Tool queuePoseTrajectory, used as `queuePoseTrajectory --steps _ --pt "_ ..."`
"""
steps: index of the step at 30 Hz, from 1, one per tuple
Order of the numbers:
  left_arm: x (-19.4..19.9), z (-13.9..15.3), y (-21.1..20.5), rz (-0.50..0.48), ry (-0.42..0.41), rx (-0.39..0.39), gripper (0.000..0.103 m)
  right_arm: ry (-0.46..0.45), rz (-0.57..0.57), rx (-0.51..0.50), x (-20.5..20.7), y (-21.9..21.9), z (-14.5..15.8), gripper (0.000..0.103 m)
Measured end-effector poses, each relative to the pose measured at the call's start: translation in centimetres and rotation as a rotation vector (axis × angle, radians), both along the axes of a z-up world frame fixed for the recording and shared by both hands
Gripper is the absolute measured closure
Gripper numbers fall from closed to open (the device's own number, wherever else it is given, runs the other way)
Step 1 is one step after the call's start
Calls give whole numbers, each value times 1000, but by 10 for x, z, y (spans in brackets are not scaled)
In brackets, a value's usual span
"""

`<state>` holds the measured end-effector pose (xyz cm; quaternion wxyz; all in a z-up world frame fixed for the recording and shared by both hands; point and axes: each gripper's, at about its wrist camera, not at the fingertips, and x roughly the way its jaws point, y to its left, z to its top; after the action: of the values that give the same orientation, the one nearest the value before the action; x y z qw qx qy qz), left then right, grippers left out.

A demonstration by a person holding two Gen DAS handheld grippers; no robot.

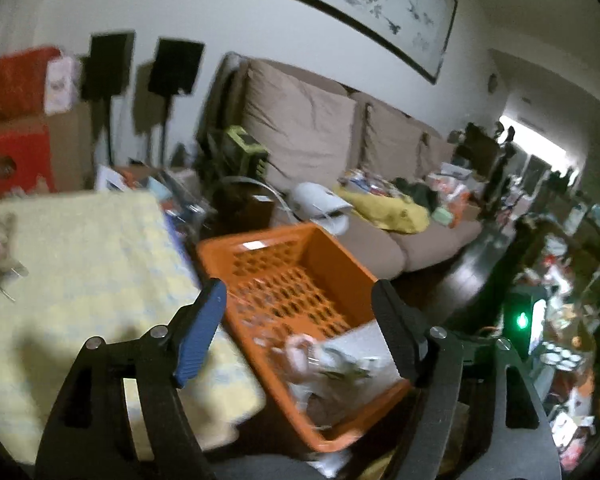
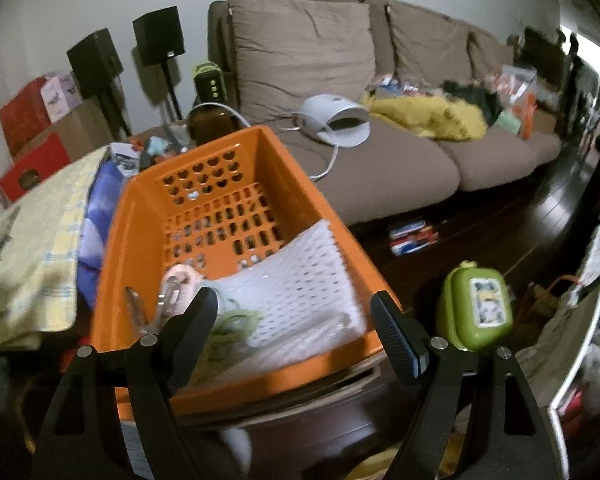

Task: Organize objects
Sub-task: 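Open the left gripper releasing the grey clip while the right gripper releases the green clip, then move both open grippers away from the basket toward the brown packet on the table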

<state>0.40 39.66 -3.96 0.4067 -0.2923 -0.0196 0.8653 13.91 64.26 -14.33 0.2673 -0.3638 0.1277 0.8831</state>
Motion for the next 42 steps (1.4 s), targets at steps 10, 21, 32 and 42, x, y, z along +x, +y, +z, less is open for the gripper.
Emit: queuePoseTrajectory --steps 10,21,32,42 --pt "-58 61 -139 274 89 -83 22 5 56 113 -2 -15 2 19" --pt "-105 55 -321 576 10 -77 22 233 102 -42 2 -21 18 16" --pt "-138 -1 -376 641 -210 -37 22 114 689 -69 -157 -217 84 16" --pt "-164 -32 -396 664 -389 -11 22 -190 1174 142 -316 -384 40 11"
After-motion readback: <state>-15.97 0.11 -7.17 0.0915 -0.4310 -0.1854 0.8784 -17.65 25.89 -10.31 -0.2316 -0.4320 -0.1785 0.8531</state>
